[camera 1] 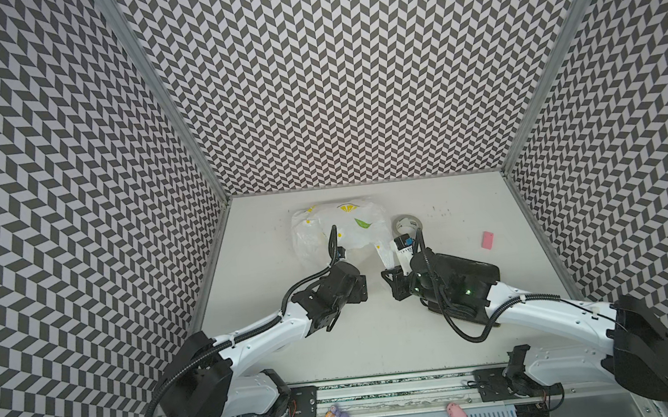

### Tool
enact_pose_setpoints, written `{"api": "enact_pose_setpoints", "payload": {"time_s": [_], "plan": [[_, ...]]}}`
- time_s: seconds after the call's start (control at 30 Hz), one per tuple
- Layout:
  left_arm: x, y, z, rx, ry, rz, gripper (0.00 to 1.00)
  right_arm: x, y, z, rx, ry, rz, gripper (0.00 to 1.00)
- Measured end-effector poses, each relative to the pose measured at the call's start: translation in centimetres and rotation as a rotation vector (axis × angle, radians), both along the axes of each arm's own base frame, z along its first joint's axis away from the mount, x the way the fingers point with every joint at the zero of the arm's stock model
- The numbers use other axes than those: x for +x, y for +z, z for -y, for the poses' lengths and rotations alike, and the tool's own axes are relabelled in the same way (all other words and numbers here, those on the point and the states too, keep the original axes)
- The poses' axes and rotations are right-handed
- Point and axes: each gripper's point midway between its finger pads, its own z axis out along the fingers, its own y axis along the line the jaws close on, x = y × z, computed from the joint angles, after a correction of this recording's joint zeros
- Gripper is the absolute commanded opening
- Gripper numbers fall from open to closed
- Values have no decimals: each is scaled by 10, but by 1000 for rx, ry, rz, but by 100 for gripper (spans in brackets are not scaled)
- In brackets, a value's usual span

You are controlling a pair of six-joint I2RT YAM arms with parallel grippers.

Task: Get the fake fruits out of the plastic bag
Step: 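Pull the bag edge open with the left gripper while the right lifts away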

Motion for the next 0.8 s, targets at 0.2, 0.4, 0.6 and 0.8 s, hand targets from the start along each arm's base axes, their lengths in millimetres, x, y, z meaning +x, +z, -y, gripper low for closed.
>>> {"api": "enact_pose_setpoints", "payload": {"time_s": [0.2,0.4,0.6,0.8], "plan": [[14,-16,6,78,11,-16,72,-1,6,0,31,-1,6,14],[20,-38,7,152,15,-52,44,-3,8,0,43,-4,5,13],[22,-37,2,186,39,-40,0,-3,15,7,59,-28,26,13],[19,46,-3,20,55,139,0,2,9,24,43,-106,55,13]]}}
